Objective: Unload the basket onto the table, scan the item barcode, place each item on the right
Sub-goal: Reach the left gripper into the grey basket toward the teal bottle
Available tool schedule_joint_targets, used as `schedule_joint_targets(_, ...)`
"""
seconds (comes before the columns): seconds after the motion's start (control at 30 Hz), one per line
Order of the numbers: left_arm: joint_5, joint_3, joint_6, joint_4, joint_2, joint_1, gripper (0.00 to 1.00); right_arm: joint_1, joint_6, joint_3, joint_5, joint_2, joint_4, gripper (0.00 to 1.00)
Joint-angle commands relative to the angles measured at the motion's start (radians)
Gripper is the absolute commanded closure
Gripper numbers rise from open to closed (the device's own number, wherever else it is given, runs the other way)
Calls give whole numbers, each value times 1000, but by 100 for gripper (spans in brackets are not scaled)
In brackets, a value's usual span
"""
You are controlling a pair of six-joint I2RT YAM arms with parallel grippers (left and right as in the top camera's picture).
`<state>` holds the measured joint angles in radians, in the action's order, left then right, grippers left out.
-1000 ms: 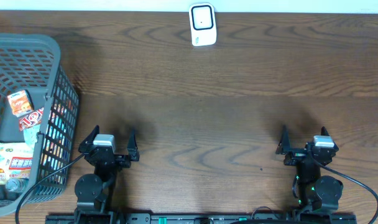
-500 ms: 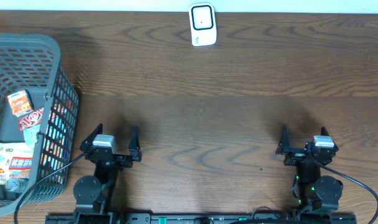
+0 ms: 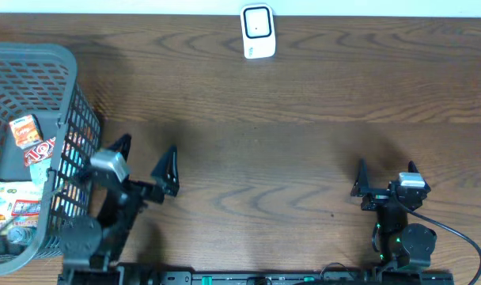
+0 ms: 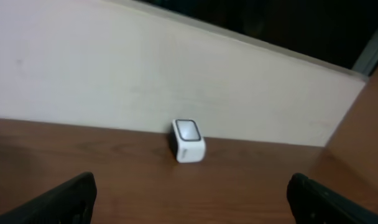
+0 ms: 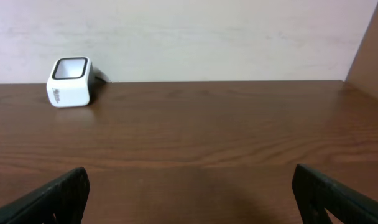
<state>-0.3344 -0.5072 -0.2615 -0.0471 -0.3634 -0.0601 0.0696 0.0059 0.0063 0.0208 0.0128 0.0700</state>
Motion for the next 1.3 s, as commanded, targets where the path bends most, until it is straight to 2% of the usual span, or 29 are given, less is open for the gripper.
schedule_joint_targets(0.0, -48, -148, -58, -52, -124, -3, 2, -4, -14, -1, 8, 0, 3, 1)
schedule_joint_targets(0.13, -58, -399, -57, -291, -276, -3, 2, -4, -14, -1, 8, 0, 3, 1)
schedule_joint_targets(0.23, -102, -489, -57, -406, -315, -3, 2, -4, -15, -1, 8, 0, 3, 1)
schedule_joint_targets(0.47, -92, -491, -60, -436, -334, -2, 2, -4, -15, 0, 8, 0, 3, 1)
schedule_joint_targets(0.53, 1, -526, -115, -458, -345, 1, 2, -4, -15, 0, 8, 0, 3, 1)
schedule_joint_targets(0.67, 289, -721, -193, -655, -427, 46, 2, -4, -14, 0, 8, 0, 3, 1)
schedule_joint_targets(0.8, 484, -980, -211, -889, -571, 143, 2, -4, -15, -1, 8, 0, 3, 1)
schedule_joint_targets(1.0, 496, -1354, -299, -1190, -816, 390, 2, -4, -15, -1, 8, 0, 3, 1)
schedule_joint_targets(1.13, 492, -1406, -421, -1363, -925, 560, 2, -4, -15, 0, 8, 0, 3, 1)
schedule_joint_targets(1.27, 492, -1391, -463, -1513, -990, 662, 2, -4, -14, -1, 8, 0, 3, 1)
